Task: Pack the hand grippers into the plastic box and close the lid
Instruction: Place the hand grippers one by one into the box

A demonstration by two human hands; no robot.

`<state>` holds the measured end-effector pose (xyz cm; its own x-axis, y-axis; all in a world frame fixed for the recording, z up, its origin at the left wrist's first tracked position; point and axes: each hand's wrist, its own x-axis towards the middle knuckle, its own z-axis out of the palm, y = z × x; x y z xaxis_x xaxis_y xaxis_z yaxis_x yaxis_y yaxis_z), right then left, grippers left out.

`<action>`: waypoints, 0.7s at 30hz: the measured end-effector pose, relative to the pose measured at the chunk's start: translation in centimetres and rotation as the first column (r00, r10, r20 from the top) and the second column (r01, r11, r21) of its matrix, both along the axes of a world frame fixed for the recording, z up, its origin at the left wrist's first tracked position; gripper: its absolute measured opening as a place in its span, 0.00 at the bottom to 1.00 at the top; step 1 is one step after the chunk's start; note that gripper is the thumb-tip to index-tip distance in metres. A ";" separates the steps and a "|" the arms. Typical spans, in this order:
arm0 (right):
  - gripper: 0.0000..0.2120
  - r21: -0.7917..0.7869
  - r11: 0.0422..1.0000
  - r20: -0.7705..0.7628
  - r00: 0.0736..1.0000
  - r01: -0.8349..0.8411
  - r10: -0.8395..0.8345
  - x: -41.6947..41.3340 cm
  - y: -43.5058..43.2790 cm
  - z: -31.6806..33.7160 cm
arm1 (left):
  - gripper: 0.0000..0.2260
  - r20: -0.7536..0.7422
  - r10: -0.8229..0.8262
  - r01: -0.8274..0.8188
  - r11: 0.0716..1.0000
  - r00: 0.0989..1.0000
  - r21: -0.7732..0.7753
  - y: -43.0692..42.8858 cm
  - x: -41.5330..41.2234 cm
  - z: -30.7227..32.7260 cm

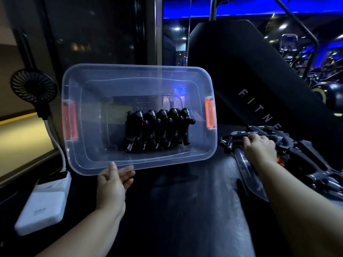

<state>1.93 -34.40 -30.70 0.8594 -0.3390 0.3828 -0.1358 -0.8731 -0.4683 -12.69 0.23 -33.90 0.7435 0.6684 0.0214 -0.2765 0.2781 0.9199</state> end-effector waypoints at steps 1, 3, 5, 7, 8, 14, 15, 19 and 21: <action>0.21 -0.020 1.000 -0.037 0.999 0.004 -0.005 0.3 -0.2 0.1 | 0.09 0.001 0.000 0.000 1.000 1.000 0.000 0.1 0.0 0.0; 0.20 -0.068 0.998 -0.107 0.994 0.007 -0.015 1.0 -0.4 0.1 | 0.08 0.004 -0.001 0.001 1.000 1.000 0.003 0.2 0.2 -0.1; 0.19 -0.088 0.996 -0.157 0.987 0.008 -0.022 1.5 -0.4 -0.1 | 0.09 0.005 -0.005 0.005 1.000 1.000 0.010 0.2 0.3 -0.3; 0.18 -0.060 0.998 -0.177 0.984 0.015 -0.026 2.0 -0.5 -0.3 | 0.09 0.003 -0.007 0.007 1.000 1.000 0.021 0.2 0.4 -0.4; 0.18 -0.040 0.999 -0.178 0.984 0.018 -0.025 2.1 -0.5 -0.4 | 0.09 0.004 -0.005 0.005 1.000 1.000 0.024 0.3 0.4 -0.5; 0.25 0.015 0.999 -0.205 0.978 0.049 -0.044 2.8 -0.5 -0.7 | 0.10 0.019 0.007 -0.008 0.999 1.000 0.040 0.3 0.3 -0.4; 0.25 0.035 0.998 -0.194 0.980 0.054 -0.046 2.9 -0.5 -0.6 | 0.10 0.021 0.008 -0.008 0.999 1.000 0.039 0.2 0.4 -0.4; 0.21 0.034 0.998 -0.180 0.982 0.058 -0.051 2.9 -0.2 -0.3 | 0.09 0.017 0.016 -0.016 0.999 1.000 0.043 0.3 0.5 -0.5; 0.19 -0.052 0.997 -0.191 0.980 0.050 -0.059 2.5 0.2 -0.3 | 0.09 0.016 0.016 -0.017 0.999 1.000 0.045 0.3 0.5 -0.4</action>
<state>4.40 -34.22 -31.02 0.8994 -0.3728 0.2284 -0.2673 -0.8822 -0.3876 -12.14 0.50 -34.34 0.7318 0.6786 0.0635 -0.2949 0.2313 0.9271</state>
